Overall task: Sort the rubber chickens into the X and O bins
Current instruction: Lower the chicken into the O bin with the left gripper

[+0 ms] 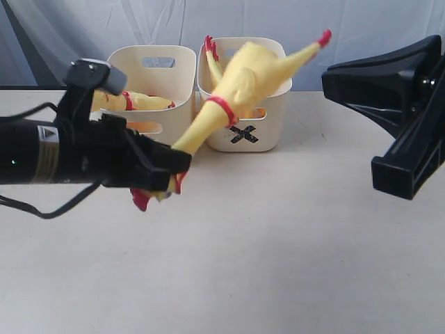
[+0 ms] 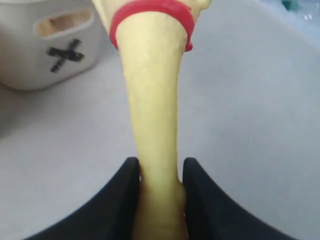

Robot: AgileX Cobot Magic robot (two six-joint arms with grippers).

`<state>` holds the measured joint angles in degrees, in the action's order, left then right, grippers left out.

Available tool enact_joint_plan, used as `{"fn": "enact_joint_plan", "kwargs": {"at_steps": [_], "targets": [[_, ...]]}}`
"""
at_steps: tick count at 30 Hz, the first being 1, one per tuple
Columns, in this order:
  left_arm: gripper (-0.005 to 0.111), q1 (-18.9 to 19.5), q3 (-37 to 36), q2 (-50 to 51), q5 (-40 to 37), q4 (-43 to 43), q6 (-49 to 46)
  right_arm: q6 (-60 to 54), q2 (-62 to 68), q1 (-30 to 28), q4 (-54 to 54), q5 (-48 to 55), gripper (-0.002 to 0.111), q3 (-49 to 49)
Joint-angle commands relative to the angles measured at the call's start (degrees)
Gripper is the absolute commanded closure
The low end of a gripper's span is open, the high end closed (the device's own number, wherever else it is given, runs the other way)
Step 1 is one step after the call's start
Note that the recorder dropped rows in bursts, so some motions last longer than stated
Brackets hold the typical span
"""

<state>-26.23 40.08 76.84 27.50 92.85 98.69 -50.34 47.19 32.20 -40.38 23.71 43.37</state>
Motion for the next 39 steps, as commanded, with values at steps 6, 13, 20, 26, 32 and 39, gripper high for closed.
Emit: {"fn": "enact_joint_plan", "kwargs": {"at_steps": [6, 13, 20, 26, 32, 39], "targets": [[0.107, -0.12, 7.76, -6.90, -10.84, -1.79, 17.12, 0.03, -0.24, -0.20, -0.24, 0.12, 0.108, -0.22], [0.107, -0.12, 10.63, -6.80, -14.65, -6.72, 21.14, 0.03, -0.24, -0.20, -0.24, 0.12, 0.108, -0.22], [0.107, -0.12, 10.76, -6.04, -16.47, -22.21, 21.14, 0.03, -0.24, -0.20, -1.08, 0.12, 0.108, -0.22], [0.107, -0.12, 10.76, -1.21, -15.18, -30.99, 21.14, 0.03, -0.24, -0.20, -1.50, 0.12, 0.108, -0.22], [0.107, -0.12, 12.11, 3.55, -13.67, -34.11, 21.14, 0.03, -0.24, -0.20, -1.50, 0.12, 0.108, -0.22], [0.107, -0.12, 13.56, 6.25, -16.22, -38.40, 21.14, 0.03, -0.24, -0.20, -1.50, 0.12, 0.108, -0.22]]}}
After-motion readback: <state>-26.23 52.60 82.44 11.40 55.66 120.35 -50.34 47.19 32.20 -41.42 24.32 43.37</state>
